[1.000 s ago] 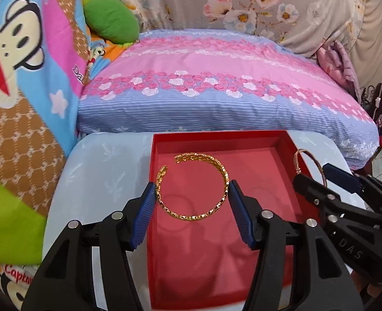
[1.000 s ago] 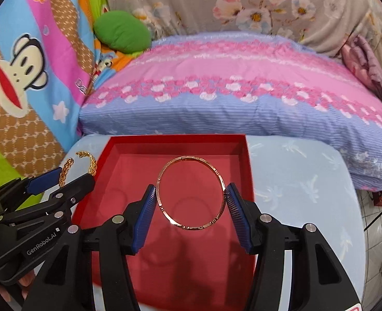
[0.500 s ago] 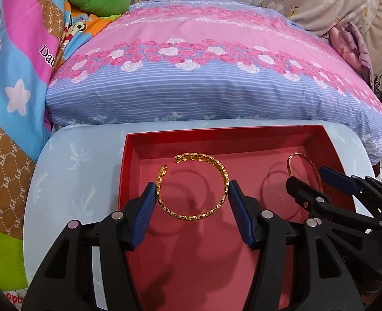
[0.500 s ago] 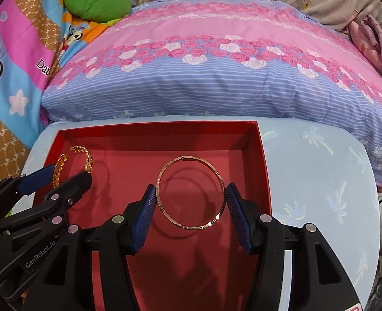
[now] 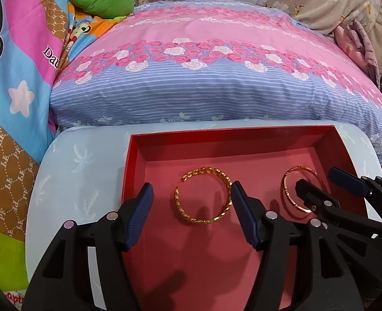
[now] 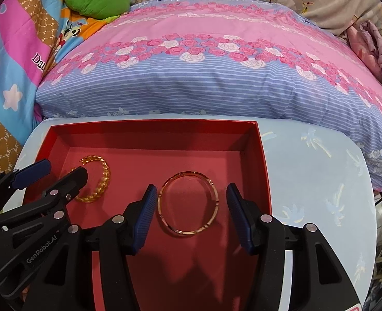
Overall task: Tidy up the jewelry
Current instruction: 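Carry both bangles into the red box and open both tools to release them, then move both open tools back from the box to the bead bracelets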
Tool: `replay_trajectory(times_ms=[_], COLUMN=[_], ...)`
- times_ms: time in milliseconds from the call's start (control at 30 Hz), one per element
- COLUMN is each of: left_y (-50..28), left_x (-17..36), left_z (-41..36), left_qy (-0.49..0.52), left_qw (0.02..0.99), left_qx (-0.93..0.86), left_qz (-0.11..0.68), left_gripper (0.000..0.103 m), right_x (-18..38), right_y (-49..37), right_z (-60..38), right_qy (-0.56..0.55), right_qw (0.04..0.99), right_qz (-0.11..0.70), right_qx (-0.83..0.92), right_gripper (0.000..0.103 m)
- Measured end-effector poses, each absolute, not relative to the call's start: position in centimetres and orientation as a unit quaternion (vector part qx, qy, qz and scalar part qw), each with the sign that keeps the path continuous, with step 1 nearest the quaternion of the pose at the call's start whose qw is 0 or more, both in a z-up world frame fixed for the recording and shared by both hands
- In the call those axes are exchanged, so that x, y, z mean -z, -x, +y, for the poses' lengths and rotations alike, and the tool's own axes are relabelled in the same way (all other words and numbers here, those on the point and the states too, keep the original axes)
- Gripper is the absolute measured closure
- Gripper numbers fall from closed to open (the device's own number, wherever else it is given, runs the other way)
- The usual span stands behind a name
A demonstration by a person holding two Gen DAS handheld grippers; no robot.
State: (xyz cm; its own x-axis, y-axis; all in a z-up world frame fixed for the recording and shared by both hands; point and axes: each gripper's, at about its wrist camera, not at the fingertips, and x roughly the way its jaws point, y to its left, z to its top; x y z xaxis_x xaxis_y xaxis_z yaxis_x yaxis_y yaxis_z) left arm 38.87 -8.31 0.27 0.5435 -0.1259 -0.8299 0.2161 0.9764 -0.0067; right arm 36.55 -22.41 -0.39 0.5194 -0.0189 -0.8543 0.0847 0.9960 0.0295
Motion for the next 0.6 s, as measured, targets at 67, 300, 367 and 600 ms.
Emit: replay_trajectory(times_ms=[67, 300, 367, 600], left_y=[-38.7, -35.3, -33.4, -25.1], left_x=[-0.6, -3.3, -4.4, -6.0], left_z=[-8.2, -7.7, -7.4, -6.2], left_qy=[-0.045, -0.044, -0.041, -0.043], left_qw=[0.878, 0.891, 0.895, 0.9], left_qx=[0.099, 0.102, 0.104, 0.125], left_qz=[0.467, 0.441, 0.432, 0.416], left_gripper=[0.043, 0.039, 0.039, 0.038], right_x=[-0.1, -3.3, -4.3, -6.6], right_y=[-36.1, -32.2, -30.2, -21.5], right_z=[-22.3, -21.7, -21.6, -21.0], right_qy=[-0.031, -0.028, -0.033, -0.047], right_qw=[0.874, 0.889, 0.893, 0.903], right_qz=[0.485, 0.457, 0.449, 0.426], right_qx=[0.028, 0.015, 0.008, -0.008], right_gripper=[0.049, 0.049, 0.049, 0.046])
